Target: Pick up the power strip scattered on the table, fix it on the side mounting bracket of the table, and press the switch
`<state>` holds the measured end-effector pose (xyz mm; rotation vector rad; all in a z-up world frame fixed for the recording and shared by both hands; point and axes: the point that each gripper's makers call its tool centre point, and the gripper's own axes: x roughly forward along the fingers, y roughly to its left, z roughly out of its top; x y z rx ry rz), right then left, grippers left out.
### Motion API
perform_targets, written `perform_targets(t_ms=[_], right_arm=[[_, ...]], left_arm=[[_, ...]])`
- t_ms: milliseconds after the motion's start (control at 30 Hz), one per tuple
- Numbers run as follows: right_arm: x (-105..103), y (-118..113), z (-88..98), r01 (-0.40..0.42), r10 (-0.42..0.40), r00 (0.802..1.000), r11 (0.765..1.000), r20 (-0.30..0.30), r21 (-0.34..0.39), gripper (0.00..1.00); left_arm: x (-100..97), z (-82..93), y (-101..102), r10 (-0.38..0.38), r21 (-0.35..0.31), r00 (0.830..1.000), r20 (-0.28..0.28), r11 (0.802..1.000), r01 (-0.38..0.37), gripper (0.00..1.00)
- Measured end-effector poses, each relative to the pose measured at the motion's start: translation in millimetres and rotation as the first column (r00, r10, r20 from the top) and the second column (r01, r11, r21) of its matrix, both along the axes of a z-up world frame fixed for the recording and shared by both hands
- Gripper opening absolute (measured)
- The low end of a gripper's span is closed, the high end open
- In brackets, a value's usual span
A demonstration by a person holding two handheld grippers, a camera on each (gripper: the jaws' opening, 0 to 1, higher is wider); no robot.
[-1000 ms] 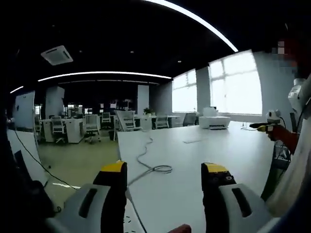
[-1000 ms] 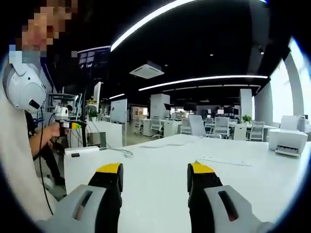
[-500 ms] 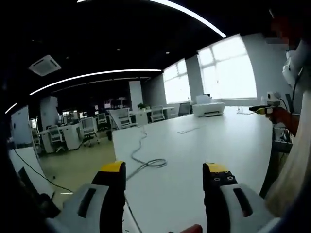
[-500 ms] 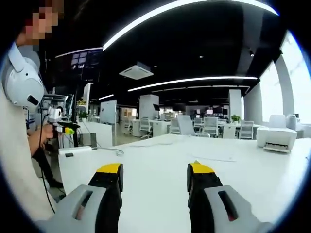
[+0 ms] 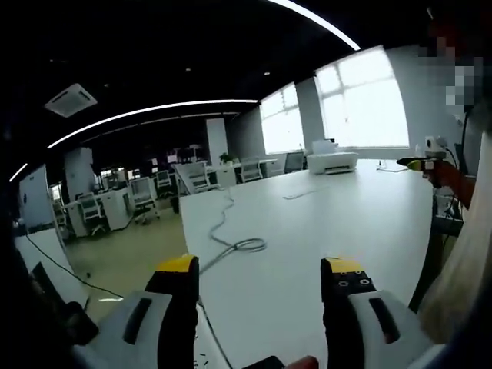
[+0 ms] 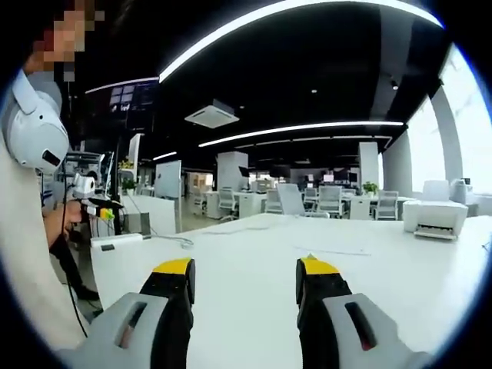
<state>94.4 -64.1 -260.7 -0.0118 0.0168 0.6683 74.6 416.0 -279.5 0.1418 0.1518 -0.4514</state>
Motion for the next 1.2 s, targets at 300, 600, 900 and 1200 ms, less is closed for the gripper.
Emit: perform_targets(t_ms=[300,600,900,1200], right_arm=[[-1,2,-5.6,-0.014,0.014,1.0,1.0,-0.015,-0.006,0.48],[-2,1,-9.9,-0.021,0.021,1.0,1.0,-0.019,0.006,0.48],[-4,1,-12.6,-0.029,0.029,0.999,0.999,-0.025,0.012,0.48],[-5,5,-13.9,-0.04,0.04,0.999,0.999,-0.028,0.014,0.47]], left_arm=[[-1.0,-3.2,-11,-0.038,-0.017,0.999,-0.015,0.999,0.037,0.69],[-3.7,-13.9,-5,-0.038,0.021,0.994,-0.099,0.999,0.04,0.69],[-4.6,-10.0,-1,-0.07,0.043,0.987,-0.145,0.996,0.077,0.69],[-7.4,-16.1,12,-0.068,0.076,0.971,-0.229,0.993,0.088,0.67]])
